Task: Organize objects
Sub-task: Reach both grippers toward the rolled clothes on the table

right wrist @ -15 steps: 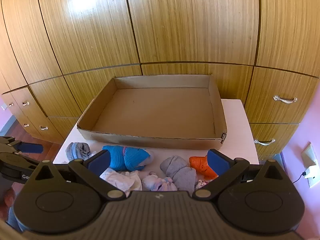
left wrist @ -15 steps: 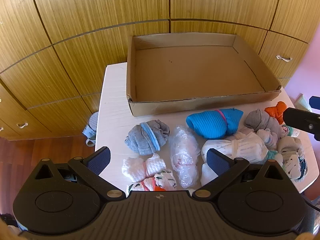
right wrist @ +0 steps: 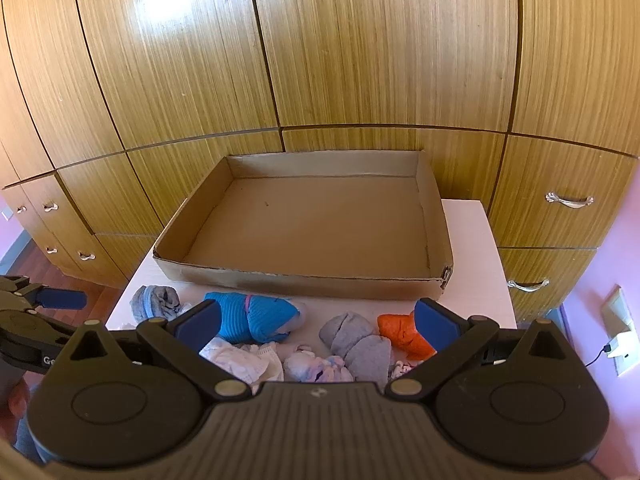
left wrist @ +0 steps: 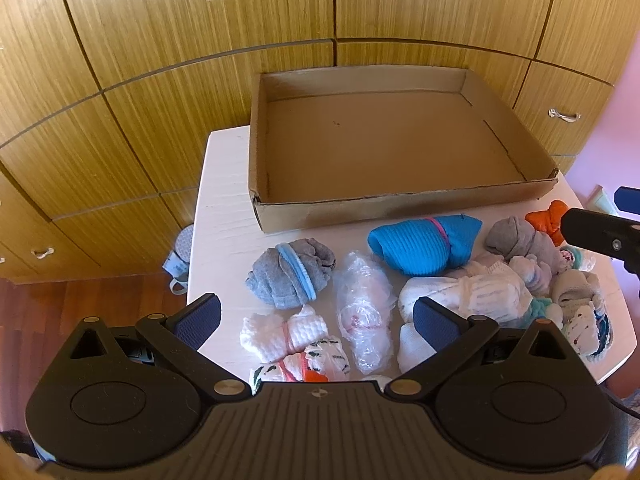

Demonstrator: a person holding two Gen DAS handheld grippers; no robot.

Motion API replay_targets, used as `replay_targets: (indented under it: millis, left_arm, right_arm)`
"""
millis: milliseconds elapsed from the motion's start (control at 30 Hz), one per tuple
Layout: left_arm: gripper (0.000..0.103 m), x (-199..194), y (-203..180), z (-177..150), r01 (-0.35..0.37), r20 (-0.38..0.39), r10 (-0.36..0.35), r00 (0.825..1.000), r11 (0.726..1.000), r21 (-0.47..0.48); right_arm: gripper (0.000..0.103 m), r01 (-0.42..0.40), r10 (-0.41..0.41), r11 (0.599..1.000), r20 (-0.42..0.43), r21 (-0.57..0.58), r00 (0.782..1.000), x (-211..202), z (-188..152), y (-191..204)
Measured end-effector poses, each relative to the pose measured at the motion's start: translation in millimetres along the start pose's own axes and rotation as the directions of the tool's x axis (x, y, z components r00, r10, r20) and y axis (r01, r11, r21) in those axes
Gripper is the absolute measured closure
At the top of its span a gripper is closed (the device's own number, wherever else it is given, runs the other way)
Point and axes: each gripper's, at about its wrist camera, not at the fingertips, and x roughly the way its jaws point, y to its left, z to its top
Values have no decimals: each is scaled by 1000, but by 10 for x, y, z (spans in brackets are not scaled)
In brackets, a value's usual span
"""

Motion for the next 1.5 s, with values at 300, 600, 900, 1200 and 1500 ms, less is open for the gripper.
replay_targets:
  millis: [300, 600, 900, 1200, 1500]
  left_arm:
    - [1, -29, -9, -25, -5, 8, 5, 1000, 1000, 7]
    - [1, -95, 73, -314, 14, 47, -15, 999, 999, 35]
    - [1, -133, 255, -1002, 52, 70, -52, 996, 999, 8]
    - [1, 24, 187, -1005, 77, 67, -80, 995, 996, 55]
    - [1, 63, 268, -1074, 142, 37, -144, 989, 989, 47]
  right_arm:
    - [0, -16, 16, 1000, 1, -6, 1000, -44, 11, -31]
    - [0, -29, 31, 999, 47, -38, 998, -270, -120, -153]
    - [0, 27, -23, 995, 47, -98, 999, -497, -685, -525]
    - [7, 50, -51, 996, -21, -74, 998, -200, -927, -652]
    - [27, 13, -14, 1000, -36, -23, 999, -39, -946, -730]
